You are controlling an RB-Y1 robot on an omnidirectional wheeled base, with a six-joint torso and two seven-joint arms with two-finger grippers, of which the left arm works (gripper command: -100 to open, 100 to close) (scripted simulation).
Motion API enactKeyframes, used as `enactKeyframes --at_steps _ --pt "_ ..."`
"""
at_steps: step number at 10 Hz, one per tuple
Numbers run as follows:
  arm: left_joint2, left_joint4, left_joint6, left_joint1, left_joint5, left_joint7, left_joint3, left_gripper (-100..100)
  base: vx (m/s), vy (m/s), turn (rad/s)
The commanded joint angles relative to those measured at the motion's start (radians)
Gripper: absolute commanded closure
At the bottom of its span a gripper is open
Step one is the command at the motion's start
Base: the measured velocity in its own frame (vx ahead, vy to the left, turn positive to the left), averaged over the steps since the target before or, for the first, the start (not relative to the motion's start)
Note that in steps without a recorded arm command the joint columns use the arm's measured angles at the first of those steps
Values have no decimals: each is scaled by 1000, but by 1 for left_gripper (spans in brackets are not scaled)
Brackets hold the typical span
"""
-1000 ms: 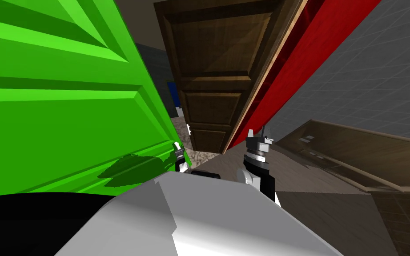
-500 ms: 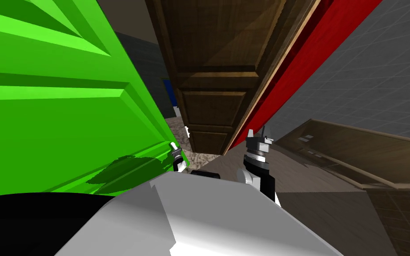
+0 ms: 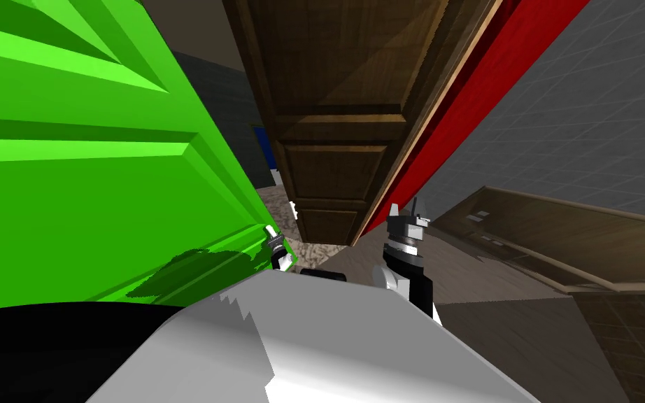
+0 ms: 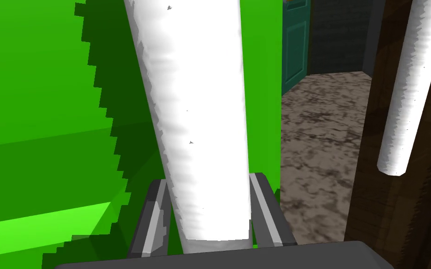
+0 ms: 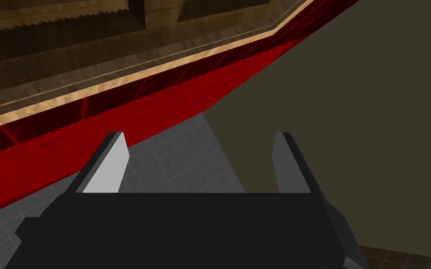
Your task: Push the door open
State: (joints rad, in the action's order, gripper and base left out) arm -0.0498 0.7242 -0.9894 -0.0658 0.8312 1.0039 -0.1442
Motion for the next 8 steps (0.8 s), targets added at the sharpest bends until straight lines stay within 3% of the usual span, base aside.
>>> enactKeyframes --at_steps 1,3,4,8 --pt "-10 47 -1 20 13 -25 -27 100 77 46 -1" --pt "-10 23 -1 20 13 -25 -27 100 23 6 14" --pt "-9 41 -12 14 29 -34 -51 100 64 37 -60" --pt "-3 30 -32 3 61 -52 -99 100 100 68 -42"
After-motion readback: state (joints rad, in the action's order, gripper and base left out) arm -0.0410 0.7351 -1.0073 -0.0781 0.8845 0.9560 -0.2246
